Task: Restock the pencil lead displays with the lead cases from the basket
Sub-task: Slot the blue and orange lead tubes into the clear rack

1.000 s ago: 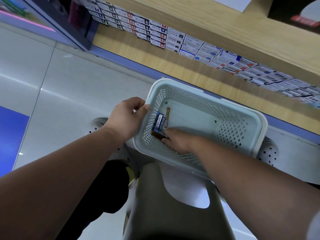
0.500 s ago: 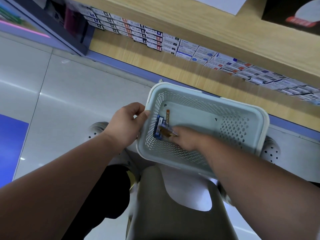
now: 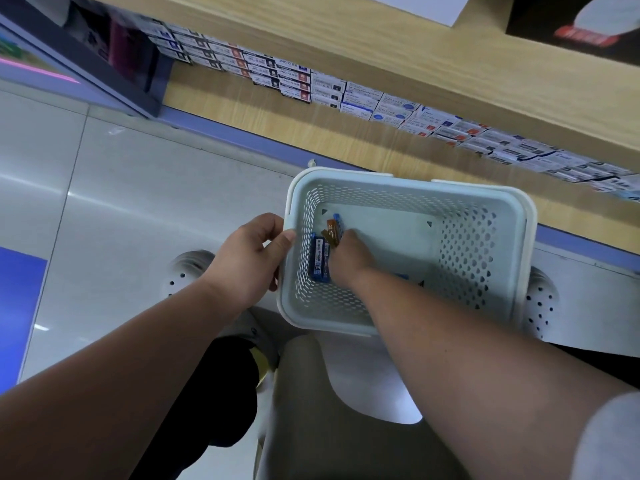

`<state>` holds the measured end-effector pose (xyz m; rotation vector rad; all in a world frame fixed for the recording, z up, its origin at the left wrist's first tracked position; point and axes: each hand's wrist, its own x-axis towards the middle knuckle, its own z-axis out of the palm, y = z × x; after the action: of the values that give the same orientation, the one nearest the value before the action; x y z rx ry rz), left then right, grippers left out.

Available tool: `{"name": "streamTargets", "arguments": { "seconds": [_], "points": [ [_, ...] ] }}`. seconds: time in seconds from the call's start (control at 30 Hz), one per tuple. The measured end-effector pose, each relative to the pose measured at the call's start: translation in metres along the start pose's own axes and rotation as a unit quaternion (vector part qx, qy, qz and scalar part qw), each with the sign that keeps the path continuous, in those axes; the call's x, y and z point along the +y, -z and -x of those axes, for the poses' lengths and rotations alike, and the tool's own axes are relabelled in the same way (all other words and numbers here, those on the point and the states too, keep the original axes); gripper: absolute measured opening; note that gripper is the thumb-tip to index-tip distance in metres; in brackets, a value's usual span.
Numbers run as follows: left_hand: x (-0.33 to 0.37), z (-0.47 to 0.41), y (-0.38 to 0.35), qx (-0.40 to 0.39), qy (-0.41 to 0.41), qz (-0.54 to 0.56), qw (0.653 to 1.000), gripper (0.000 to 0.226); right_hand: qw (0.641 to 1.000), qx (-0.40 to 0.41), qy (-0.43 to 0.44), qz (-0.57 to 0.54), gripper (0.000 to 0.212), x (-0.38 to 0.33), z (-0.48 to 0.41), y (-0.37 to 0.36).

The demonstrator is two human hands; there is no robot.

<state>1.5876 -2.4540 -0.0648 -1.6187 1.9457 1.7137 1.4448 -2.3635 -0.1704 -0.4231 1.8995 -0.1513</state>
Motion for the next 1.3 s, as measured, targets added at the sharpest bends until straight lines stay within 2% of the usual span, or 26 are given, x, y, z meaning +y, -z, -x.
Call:
{"name": "streamTargets", "arguments": {
  "seconds": [0.13,0.27,0.43,0.73,0.87,1.07,1.3],
  "points": [
    [0.0,0.0,0.0,-0.006,-0.006,-0.017,1.0,0.025,1.0,0.005,0.014,-0.017,0.037,-0.001,0.001,-0.001],
    [0.001,0.001,-0.001,-0.004,-0.002,-0.016,1.0,0.022,0.999,0.01,0.033,-0.005,0.043,0.0,0.004,0.0],
    [0.001,0.001,-0.001,-0.012,0.002,-0.015,1.0,0.022,0.999,0.012,0.038,0.005,0.039,-0.001,0.004,0.004],
    [0.003,0.002,-0.001,-0.013,0.004,-0.007,1.0,0.022,0.997,0.057,0.054,0.027,0.044,-0.003,0.002,-0.001],
    [0.003,0.002,0.0,-0.014,0.001,-0.003,1.0,0.021,0.994,0.096,0.036,0.028,0.048,-0.004,0.003,-0.006],
    [0.004,0.0,-0.001,-0.006,-0.003,-0.021,1.0,0.019,0.995,0.082,0.003,-0.053,0.044,0.0,-0.002,-0.01],
    [0.007,0.001,0.0,-0.008,0.001,-0.019,1.0,0.02,0.994,0.068,-0.016,-0.082,0.043,-0.002,-0.011,-0.005]
  ]
}}
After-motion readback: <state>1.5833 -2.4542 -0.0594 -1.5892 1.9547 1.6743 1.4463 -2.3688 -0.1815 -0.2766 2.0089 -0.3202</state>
